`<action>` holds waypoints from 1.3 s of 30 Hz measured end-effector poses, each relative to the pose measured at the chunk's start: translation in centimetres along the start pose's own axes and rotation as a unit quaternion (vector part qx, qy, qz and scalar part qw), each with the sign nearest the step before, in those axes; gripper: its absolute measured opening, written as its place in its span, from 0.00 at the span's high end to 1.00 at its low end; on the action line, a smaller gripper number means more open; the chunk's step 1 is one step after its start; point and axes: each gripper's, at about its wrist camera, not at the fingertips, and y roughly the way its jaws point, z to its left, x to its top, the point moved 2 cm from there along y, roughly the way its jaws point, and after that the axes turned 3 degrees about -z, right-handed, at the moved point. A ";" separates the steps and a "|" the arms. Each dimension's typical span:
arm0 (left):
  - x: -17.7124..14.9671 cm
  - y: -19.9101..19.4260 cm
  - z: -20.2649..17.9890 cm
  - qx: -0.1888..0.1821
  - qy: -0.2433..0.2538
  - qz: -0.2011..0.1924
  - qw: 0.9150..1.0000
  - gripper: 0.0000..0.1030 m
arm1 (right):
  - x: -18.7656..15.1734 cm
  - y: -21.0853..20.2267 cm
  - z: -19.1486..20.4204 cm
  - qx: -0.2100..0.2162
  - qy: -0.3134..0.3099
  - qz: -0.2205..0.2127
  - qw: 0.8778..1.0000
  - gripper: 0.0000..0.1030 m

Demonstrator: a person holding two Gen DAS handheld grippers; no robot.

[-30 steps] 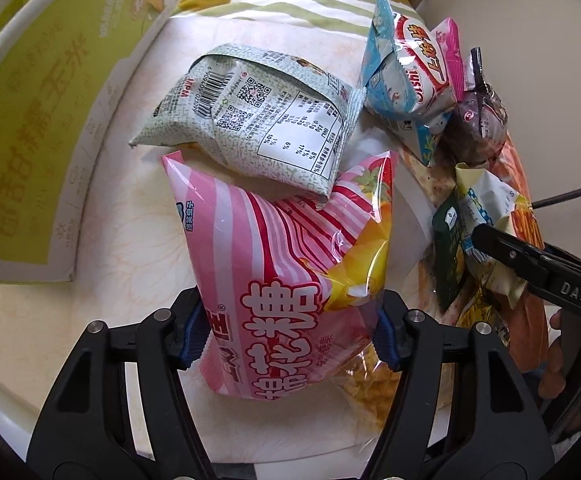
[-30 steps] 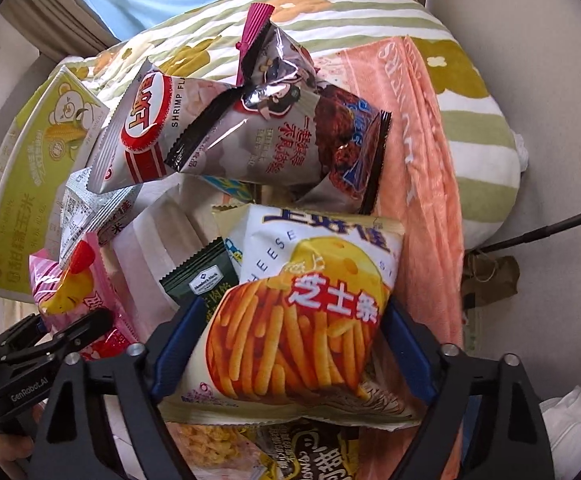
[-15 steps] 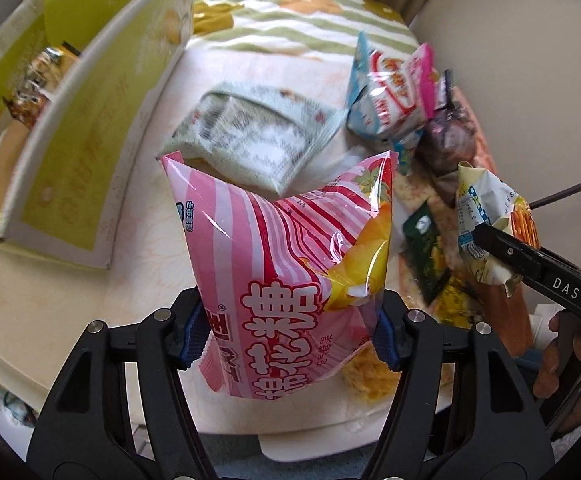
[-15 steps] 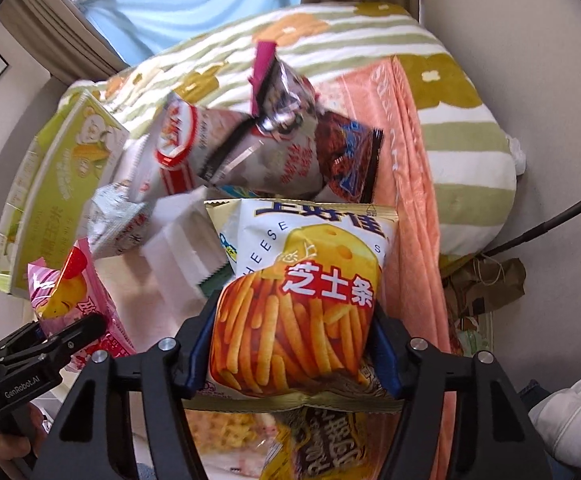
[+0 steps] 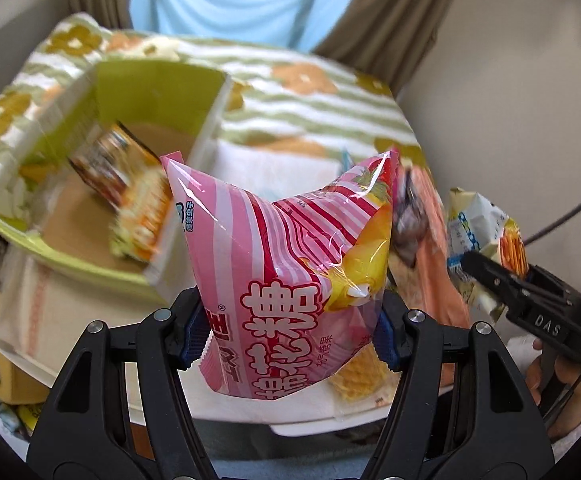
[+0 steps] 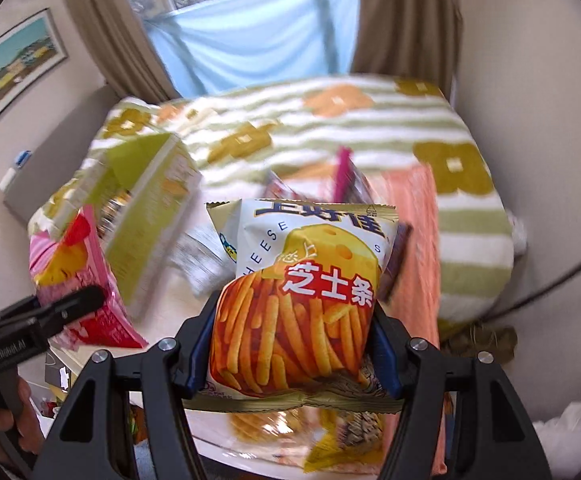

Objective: Organize snacks
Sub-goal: 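Carry both bags over the green box and release them inside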

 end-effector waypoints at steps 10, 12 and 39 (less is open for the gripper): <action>6.3 -2.9 11.0 0.037 -0.003 -0.027 0.999 0.39 | 5.4 1.1 10.4 0.038 -0.033 -0.054 0.997 0.41; 7.6 -2.2 13.5 0.038 -0.006 -0.017 0.999 0.39 | 6.1 2.1 12.3 0.043 -0.030 -0.053 0.997 0.41; 10.4 5.8 24.9 0.027 0.117 0.107 0.987 0.06 | 8.3 13.5 26.3 0.013 0.028 0.030 0.999 0.41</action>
